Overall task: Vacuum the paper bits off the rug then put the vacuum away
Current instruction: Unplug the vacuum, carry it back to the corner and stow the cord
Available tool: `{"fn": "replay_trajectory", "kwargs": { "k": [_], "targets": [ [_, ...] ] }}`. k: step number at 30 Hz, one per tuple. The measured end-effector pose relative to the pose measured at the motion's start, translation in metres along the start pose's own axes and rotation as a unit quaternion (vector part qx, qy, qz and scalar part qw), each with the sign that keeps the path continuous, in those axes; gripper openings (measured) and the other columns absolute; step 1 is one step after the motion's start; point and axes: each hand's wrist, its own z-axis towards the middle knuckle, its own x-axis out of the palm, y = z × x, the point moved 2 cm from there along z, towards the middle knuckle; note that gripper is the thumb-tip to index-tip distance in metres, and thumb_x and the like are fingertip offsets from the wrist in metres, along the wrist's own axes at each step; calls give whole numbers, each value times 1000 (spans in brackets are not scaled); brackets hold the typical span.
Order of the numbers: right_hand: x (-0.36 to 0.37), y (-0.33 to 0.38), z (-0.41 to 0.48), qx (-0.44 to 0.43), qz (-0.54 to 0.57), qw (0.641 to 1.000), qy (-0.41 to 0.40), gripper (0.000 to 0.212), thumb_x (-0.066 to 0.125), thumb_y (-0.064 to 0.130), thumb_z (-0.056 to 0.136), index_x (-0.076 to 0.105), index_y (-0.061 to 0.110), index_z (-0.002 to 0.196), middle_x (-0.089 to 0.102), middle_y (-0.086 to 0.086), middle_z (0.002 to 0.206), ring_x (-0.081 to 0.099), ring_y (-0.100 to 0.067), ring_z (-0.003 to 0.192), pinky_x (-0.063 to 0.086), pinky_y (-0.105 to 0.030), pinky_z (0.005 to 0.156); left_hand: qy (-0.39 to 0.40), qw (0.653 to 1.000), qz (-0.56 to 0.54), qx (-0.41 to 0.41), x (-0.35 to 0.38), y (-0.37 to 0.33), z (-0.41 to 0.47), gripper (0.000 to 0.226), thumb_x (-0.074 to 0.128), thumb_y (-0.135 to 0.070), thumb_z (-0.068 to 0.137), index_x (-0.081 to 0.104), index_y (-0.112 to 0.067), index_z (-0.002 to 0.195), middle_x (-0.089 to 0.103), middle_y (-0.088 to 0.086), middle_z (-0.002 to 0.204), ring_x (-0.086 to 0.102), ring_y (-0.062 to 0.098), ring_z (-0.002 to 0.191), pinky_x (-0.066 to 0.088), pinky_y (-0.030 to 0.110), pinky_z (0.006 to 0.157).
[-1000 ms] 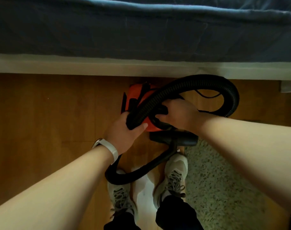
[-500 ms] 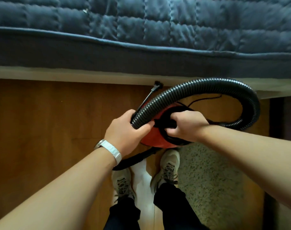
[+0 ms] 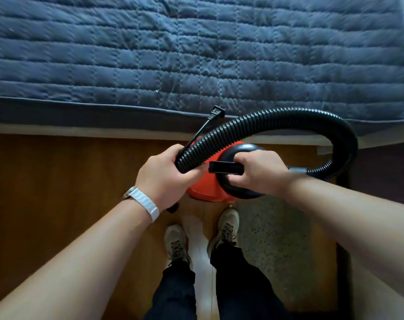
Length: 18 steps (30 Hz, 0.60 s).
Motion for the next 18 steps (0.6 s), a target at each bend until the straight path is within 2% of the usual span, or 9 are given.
{"fn": "replay_trajectory", "kwargs": {
  "k": [4, 9, 15, 18],
  "targets": [
    [-58, 24, -25, -11, 13, 1000, -21, 36, 54, 61, 84, 58, 25, 84, 55, 6, 67, 53, -18, 64, 46, -32, 58, -26, 998, 48, 17, -58, -27, -25, 30, 69, -64, 75, 63, -39, 91, 66, -14, 69, 61, 4, 66, 50, 29, 58],
    [-120, 66, -52, -32, 29, 998, -36, 34, 55, 59, 84, 57, 25, 83, 60, 5, 73, 60, -20, 73, 47, -34, 62, -71, 995, 73, 22, -127, -58, -60, 42, 62, -70, 71, 64, -35, 93, 67, -12, 70, 62, 7, 65, 54, 34, 59],
    [-178, 117, -90, -46, 29, 995, -80, 41, 60, 61, 81, 56, 20, 80, 54, 5, 70, 56, -21, 78, 32, -32, 62, -117, 989, 82, 31, -188, -87, -106, 30, 68, -67, 72, 53, -41, 78, 62, -14, 64, 61, 12, 67, 47, 29, 59],
    [-205, 146, -104, -61, 36, 993, -93, 39, 62, 60, 80, 54, 22, 78, 48, 6, 66, 48, -18, 73, 32, -32, 63, -145, 985, 83, 35, -216, -92, -128, 32, 69, -64, 76, 57, -35, 83, 61, -13, 62, 60, 11, 64, 48, 29, 58]
  ]
}}
